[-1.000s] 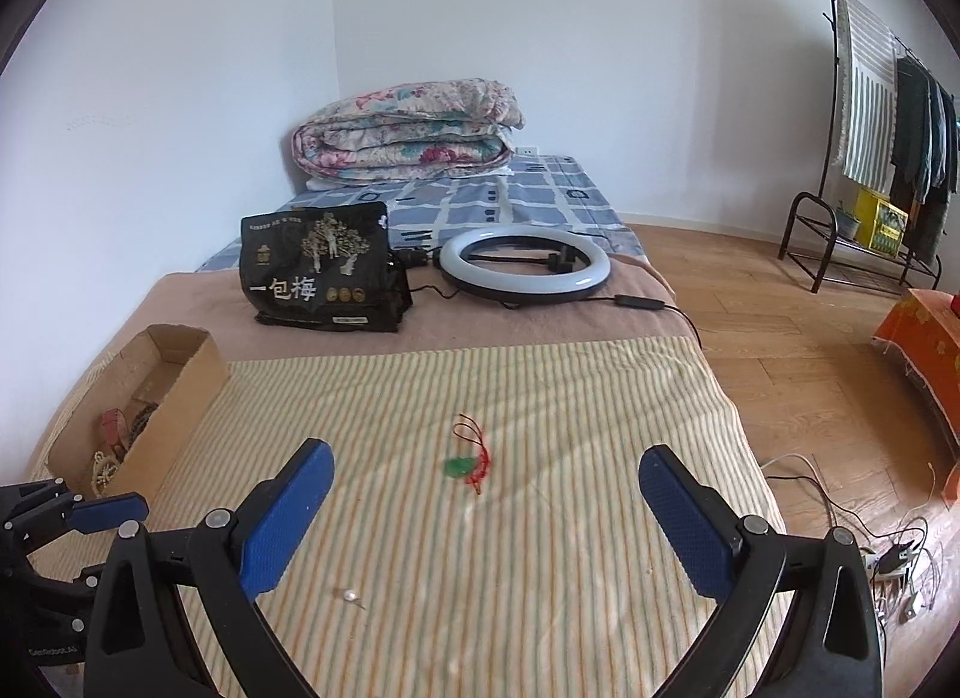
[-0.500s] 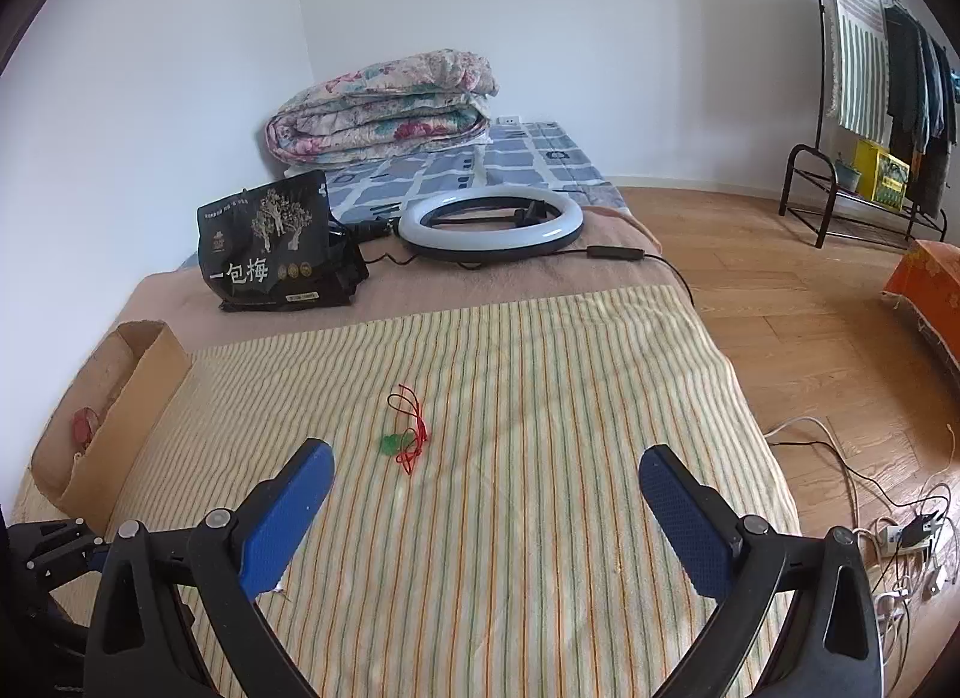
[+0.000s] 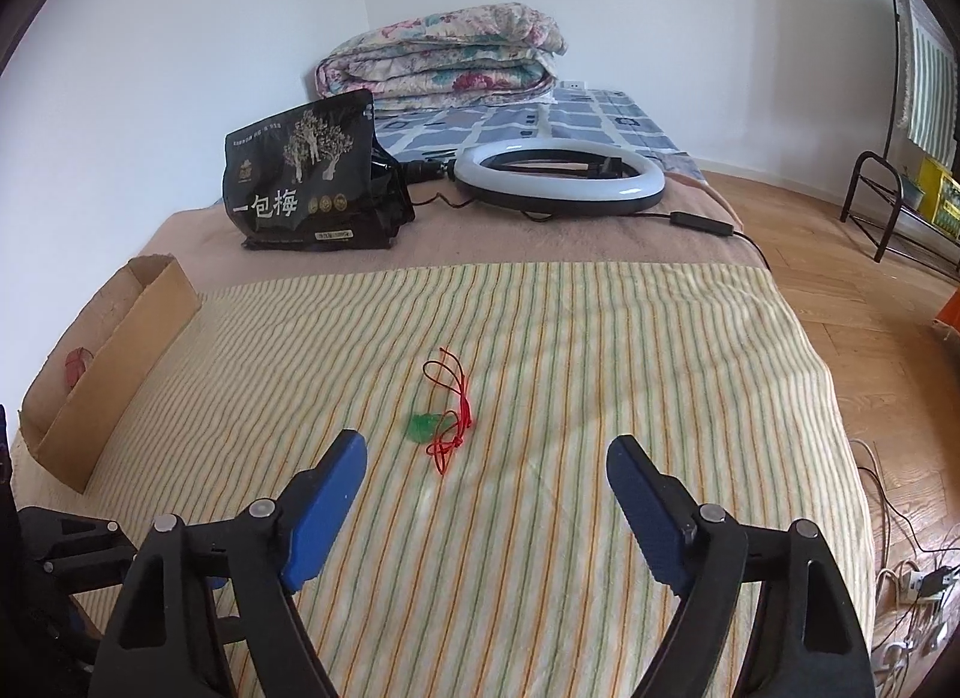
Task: Organize jewelry
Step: 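Grasp the pearl earring with the left tool while the right tool grasps the green jade pendant, then carry the earring with the left tool while the right tool carries the jade pendant to the box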
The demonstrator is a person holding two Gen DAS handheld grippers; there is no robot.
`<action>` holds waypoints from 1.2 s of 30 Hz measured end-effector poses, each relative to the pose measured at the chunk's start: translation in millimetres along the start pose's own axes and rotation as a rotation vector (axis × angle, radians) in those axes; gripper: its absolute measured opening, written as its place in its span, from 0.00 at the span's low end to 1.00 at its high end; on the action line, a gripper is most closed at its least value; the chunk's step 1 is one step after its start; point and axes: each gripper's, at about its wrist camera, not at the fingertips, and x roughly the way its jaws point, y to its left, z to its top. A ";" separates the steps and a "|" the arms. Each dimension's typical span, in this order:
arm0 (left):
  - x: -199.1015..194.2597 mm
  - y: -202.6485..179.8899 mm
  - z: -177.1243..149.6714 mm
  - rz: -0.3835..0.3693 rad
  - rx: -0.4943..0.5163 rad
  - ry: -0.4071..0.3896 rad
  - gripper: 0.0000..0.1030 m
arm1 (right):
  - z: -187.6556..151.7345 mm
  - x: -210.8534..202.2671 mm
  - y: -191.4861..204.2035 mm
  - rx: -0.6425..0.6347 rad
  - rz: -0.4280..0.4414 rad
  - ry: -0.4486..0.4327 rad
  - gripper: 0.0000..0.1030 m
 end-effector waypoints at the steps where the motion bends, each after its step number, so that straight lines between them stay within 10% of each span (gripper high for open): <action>1: 2.2 0.5 0.5 0.003 0.001 0.000 0.19 | -0.1 4.2 0.8 -0.002 0.003 0.005 0.78; 16: 10.6 -8.1 -6.7 0.057 0.073 -0.037 0.09 | 5.4 55.2 28.9 -0.093 0.012 0.072 0.65; 26: 8.3 -6.5 -8.0 0.048 0.063 -0.042 0.09 | 1.0 66.1 32.3 -0.117 -0.001 0.105 0.33; 36: 2.4 -2.9 -7.3 0.049 0.036 -0.048 0.09 | 0.1 55.0 28.4 -0.082 0.018 0.090 0.32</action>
